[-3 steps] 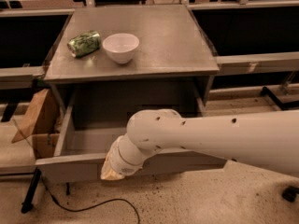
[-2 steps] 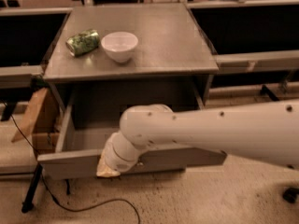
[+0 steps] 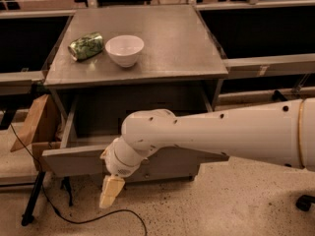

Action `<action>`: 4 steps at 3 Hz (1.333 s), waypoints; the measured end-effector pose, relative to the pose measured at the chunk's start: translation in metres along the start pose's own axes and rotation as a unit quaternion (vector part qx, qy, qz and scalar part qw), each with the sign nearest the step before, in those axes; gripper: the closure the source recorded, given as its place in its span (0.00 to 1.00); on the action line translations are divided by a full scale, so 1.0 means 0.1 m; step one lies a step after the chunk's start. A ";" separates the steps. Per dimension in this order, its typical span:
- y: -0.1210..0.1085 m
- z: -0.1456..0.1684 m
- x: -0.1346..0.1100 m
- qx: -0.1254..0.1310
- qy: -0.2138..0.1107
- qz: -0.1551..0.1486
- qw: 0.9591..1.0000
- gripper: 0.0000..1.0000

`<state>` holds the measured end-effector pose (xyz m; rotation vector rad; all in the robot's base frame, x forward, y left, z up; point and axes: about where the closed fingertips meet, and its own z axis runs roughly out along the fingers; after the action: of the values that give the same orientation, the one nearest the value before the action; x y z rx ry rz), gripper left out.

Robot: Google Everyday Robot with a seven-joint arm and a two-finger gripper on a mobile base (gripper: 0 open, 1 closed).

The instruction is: Close top drawer

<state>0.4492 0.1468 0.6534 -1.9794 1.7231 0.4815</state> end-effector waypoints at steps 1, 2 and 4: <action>-0.11 0.06 -0.04 0.006 -0.004 0.001 1.000 0.00; -0.27 0.18 -0.15 0.008 -0.013 -0.005 1.000 0.00; -0.65 0.50 -0.43 0.009 -0.033 -0.015 0.999 0.41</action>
Offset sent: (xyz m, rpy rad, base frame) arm 0.1355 0.1368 -0.0131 0.1419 -0.0657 0.0636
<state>0.5086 0.2169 0.6433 -1.9525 1.6490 0.5138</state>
